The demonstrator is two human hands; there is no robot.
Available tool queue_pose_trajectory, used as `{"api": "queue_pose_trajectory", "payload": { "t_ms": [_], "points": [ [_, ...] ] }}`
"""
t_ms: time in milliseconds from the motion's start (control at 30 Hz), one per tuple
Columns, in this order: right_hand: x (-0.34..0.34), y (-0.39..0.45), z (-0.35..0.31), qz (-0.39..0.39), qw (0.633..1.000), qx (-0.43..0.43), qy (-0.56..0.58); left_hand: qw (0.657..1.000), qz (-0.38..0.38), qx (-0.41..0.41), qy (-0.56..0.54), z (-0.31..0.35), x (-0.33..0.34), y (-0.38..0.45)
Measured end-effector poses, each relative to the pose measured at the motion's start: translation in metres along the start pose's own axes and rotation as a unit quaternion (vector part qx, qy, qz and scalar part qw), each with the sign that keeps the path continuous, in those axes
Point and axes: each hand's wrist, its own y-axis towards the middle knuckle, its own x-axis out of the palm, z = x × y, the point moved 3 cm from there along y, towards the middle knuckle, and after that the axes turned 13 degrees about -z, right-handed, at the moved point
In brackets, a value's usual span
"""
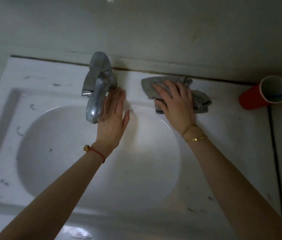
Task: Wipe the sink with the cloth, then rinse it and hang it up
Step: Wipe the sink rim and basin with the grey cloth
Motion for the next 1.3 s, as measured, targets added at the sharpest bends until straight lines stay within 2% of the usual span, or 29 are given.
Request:
{"api": "queue_pose_trajectory", "payload": {
  "t_ms": [133, 233, 300, 367, 467, 533, 633, 733, 867, 967, 1067, 1167, 1233, 1300],
  "points": [
    [-0.002, -0.022, 0.028, 0.006, 0.999, 0.045, -0.003, 1.000, 0.021, 0.006, 0.011, -0.003, 0.000, 0.000],
    [-0.003, -0.020, 0.015, 0.021, 0.996, 0.089, 0.003, 1.000, 0.026, 0.005, 0.009, -0.005, -0.001, 0.000],
    [-0.001, -0.005, -0.015, 0.014, 0.998, 0.065, 0.007, 1.000, 0.027, 0.010, 0.006, -0.005, 0.000, 0.001],
    [0.003, 0.010, -0.047, 0.006, 1.000, 0.007, 0.000, 0.999, 0.028, 0.017, 0.004, -0.006, 0.000, 0.000],
    [0.004, 0.012, -0.048, 0.000, 1.000, -0.024, 0.013, 0.999, 0.023, 0.023, 0.006, -0.009, -0.001, 0.000],
    [0.003, -0.005, -0.016, 0.015, 1.000, 0.017, 0.013, 0.999, 0.025, 0.020, 0.004, -0.009, -0.003, -0.001],
    [-0.001, -0.035, 0.039, 0.047, 0.989, 0.136, 0.025, 0.999, 0.028, 0.015, -0.007, -0.005, -0.003, -0.001],
    [-0.001, -0.027, 0.026, 0.068, 0.980, 0.187, 0.028, 0.999, 0.035, 0.009, -0.002, -0.005, -0.003, -0.001],
    [0.004, 0.004, -0.039, 0.026, 0.998, 0.049, 0.032, 0.999, 0.029, 0.014, -0.005, -0.003, -0.002, -0.001],
    [0.003, 0.001, -0.032, 0.011, 0.999, 0.005, 0.044, 1.000, 0.020, 0.003, -0.004, -0.002, 0.002, 0.000],
    [0.003, -0.027, 0.021, 0.029, 0.997, 0.066, 0.033, 1.000, 0.021, 0.007, -0.001, 0.008, 0.003, 0.004],
    [-0.001, -0.049, 0.072, 0.057, 0.985, 0.156, 0.035, 0.997, 0.009, 0.070, 0.010, 0.028, 0.005, 0.017],
    [0.000, -0.046, 0.070, 0.074, 0.979, 0.184, 0.044, 0.996, -0.004, 0.084, 0.019, 0.036, 0.009, 0.028],
    [0.001, -0.037, 0.046, 0.074, 0.982, 0.170, 0.044, 0.997, -0.013, 0.076, 0.024, 0.038, 0.014, 0.034]
  ]
}}
